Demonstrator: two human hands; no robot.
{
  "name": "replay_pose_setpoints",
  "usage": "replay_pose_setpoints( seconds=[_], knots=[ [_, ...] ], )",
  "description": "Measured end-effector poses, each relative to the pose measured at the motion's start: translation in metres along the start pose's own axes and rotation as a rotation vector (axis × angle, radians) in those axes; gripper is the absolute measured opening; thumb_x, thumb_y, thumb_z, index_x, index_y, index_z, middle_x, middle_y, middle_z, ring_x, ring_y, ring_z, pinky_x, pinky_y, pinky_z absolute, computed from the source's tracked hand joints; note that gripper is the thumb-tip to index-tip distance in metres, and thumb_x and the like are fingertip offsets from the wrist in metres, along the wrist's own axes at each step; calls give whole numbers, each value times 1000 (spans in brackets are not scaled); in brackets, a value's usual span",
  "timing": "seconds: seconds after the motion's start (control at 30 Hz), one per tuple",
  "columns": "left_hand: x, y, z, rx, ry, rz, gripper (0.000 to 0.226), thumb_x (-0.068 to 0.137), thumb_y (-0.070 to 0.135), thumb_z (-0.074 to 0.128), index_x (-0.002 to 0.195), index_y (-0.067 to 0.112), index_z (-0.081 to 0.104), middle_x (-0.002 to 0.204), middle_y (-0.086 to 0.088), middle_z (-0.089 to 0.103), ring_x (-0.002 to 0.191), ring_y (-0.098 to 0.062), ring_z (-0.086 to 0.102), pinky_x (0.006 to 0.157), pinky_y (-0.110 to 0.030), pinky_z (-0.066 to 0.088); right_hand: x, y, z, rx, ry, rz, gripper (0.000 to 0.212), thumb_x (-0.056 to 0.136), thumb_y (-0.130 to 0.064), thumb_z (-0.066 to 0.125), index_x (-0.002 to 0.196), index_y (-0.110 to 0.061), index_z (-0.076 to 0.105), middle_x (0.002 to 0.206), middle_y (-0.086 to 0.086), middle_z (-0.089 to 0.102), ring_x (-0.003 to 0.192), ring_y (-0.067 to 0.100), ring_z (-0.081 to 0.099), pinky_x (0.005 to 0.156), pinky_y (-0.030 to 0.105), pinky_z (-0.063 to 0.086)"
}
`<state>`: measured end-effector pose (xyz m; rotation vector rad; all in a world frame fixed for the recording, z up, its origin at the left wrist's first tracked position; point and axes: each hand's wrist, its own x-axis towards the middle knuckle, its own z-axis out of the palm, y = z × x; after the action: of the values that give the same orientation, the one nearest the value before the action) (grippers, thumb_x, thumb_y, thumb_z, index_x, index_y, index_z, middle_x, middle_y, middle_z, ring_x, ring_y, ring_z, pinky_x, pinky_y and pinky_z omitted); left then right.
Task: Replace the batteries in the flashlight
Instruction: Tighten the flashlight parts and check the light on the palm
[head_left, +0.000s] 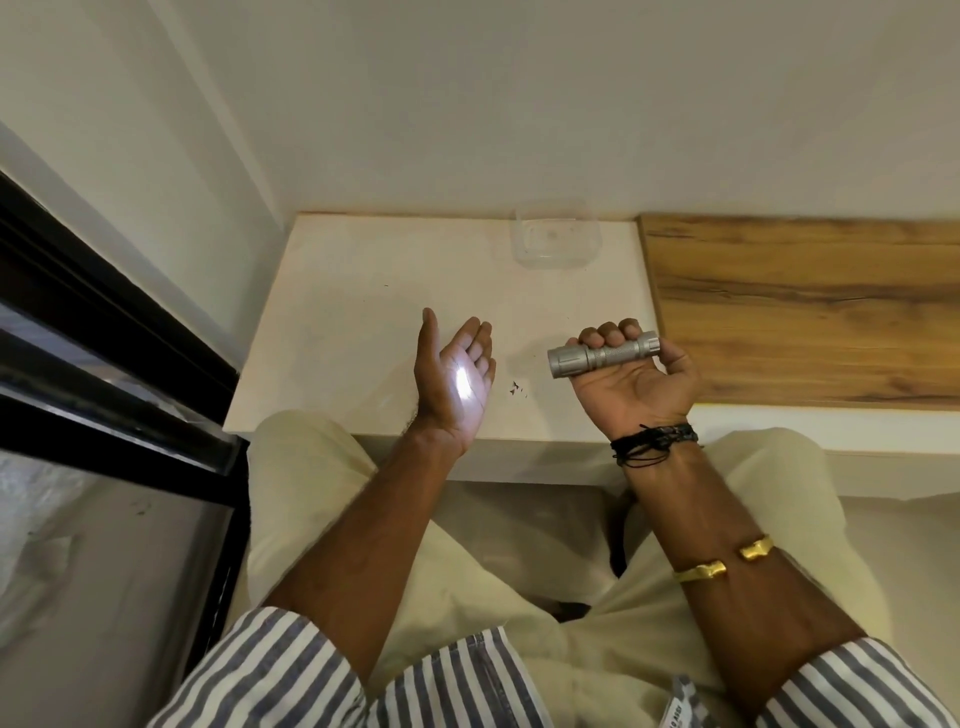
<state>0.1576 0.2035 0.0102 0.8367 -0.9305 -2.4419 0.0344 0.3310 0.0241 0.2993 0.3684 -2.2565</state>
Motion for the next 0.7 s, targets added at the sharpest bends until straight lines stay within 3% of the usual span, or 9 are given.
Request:
replay_pose_setpoints(
  seconds=[0.2,0.7],
  knots=[
    [2,0,0,21,25,29,85,95,71,19,155,12,24,163,-8,25,151,-24,21,125,-43,12,0,0,2,-16,52,-29,15,70,-26,44,71,-12,49,67,4,44,63,24,47,80,37,44],
    [1,1,-1,-22,16,-1,86,93,73,24,155,13,27,162,-6,28,151,-22,22,125,-42,11,0,0,-2,-8,-4,-4,21,73,-31,48,74,-11,51,71,4,47,67,25,49,86,38,42]
  ],
)
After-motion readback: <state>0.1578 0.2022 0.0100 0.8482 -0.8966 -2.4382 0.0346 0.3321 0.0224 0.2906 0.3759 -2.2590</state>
